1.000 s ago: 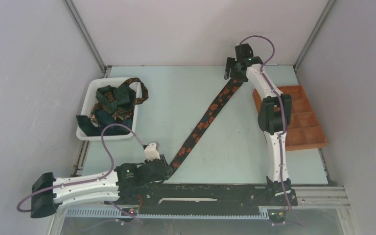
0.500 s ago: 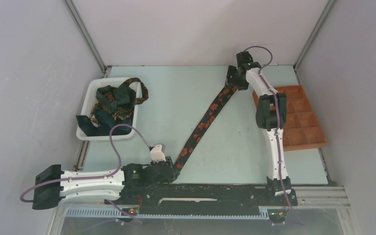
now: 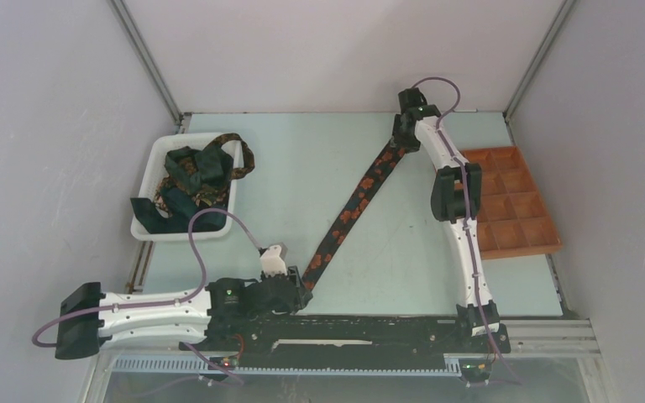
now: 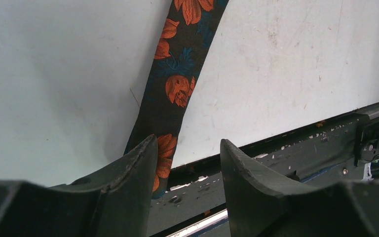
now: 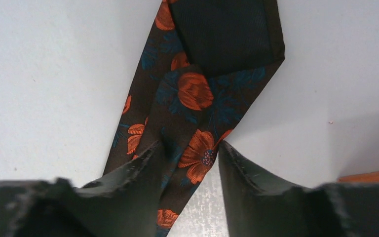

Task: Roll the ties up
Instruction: Flatten out the tie at the center of the board.

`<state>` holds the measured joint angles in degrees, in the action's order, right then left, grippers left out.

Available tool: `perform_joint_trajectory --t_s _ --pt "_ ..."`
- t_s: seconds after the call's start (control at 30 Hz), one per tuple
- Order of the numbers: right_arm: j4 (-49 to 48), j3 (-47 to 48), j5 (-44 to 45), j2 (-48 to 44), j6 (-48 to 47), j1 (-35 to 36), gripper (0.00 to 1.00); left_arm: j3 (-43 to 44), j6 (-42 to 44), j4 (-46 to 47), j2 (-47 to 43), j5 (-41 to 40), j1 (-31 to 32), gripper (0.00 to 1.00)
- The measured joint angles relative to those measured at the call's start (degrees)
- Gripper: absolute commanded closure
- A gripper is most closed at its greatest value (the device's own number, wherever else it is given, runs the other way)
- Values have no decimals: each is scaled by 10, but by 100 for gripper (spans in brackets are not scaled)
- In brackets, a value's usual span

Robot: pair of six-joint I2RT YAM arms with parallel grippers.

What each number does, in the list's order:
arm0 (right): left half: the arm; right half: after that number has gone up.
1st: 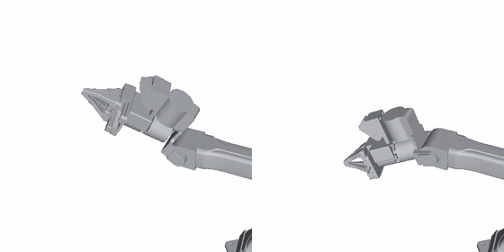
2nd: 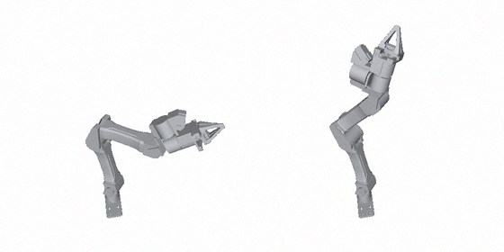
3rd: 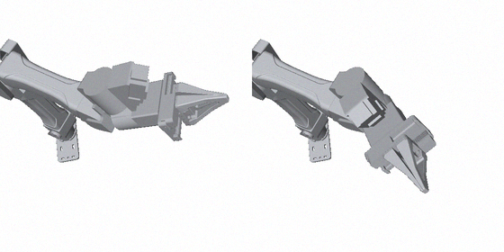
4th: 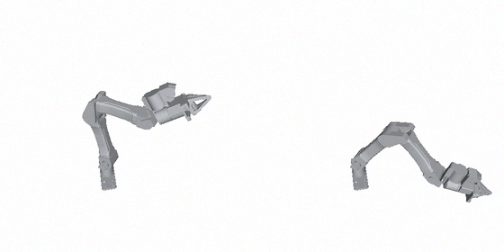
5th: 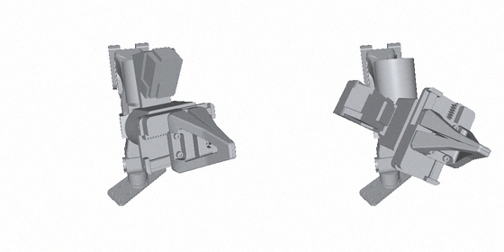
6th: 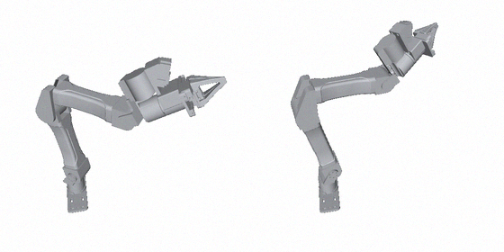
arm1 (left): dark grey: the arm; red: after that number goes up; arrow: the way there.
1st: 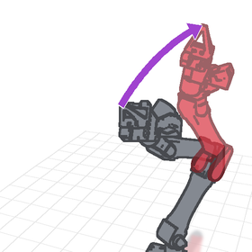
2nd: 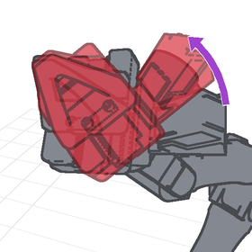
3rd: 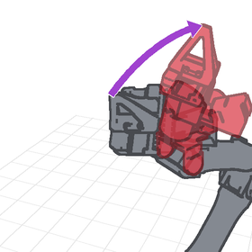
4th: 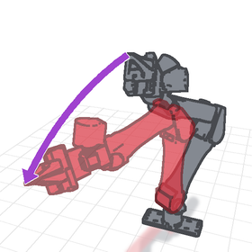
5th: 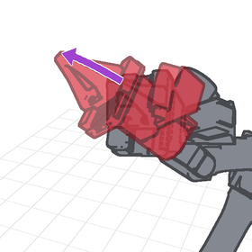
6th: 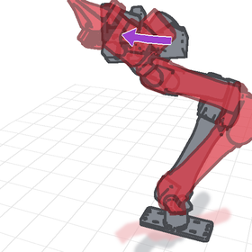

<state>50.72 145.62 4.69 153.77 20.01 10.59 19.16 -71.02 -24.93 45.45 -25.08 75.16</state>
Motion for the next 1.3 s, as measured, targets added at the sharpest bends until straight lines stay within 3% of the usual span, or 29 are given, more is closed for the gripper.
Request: perform_joint_trajectory --t_s 0.27,0.4,0.6,0.9,1.3 --pt "21 14 32 6 -14 18 92 0 2 -18 -32 0 0 44" --pt "23 15 32 6 -12 17 100 0 5 -30 -64 -2 0 43" --pt "2 -15 26 -8 3 10 100 3 3 -59 -91 -3 1 35" --pt "-30 -47 19 -22 32 -39 100 8 -66 -112 -111 -26 1 32" --pt "-91 -151 -23 -73 80 -95 100 11 -320 -189 -166 -96 1 34"
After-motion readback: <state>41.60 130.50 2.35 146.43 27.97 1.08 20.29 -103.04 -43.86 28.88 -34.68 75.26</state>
